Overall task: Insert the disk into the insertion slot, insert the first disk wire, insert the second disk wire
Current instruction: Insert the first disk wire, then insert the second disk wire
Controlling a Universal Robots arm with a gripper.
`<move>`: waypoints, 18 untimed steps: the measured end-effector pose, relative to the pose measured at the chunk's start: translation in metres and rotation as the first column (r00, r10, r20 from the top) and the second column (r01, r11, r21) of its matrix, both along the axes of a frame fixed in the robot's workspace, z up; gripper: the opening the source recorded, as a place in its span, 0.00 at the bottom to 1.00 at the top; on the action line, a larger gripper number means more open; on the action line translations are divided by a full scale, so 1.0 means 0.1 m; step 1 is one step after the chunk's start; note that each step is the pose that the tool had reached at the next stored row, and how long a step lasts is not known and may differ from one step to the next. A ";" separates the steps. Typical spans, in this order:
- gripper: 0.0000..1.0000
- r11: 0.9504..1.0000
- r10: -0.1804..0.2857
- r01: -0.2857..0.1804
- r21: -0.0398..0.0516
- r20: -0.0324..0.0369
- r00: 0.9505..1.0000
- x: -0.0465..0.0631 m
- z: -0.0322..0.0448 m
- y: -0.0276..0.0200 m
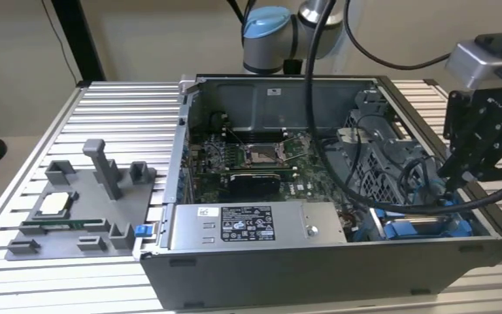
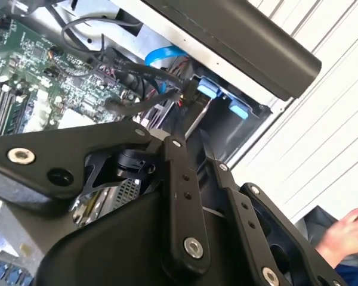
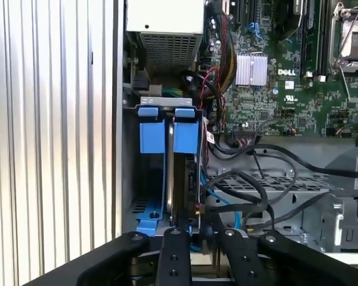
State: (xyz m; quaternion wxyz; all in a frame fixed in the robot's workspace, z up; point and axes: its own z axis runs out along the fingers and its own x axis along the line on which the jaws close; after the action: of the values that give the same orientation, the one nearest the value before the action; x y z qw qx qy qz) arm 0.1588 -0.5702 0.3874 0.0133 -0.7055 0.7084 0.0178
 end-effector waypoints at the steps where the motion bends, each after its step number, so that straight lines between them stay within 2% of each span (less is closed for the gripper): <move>1: 0.00 1.000 0.000 0.000 0.000 0.000 1.000 0.00 0.045 0.000; 5: 0.00 1.000 0.000 0.000 0.000 -0.001 1.000 0.00 0.205 0.000; 10: 0.00 1.000 0.000 0.000 0.000 -0.001 1.000 0.00 0.214 0.000; 14: 0.00 1.000 0.000 0.000 0.000 -0.024 1.000 0.09 0.223 0.007; 16: 0.00 1.000 0.000 0.000 0.000 -0.030 1.000 0.17 0.222 0.009; 18: 0.00 1.000 0.000 0.000 0.000 -0.031 1.000 0.25 0.215 0.014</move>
State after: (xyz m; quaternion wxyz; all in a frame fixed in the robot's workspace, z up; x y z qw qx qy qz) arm 0.1842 -0.5689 0.4089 0.0023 -0.7051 0.7085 0.0288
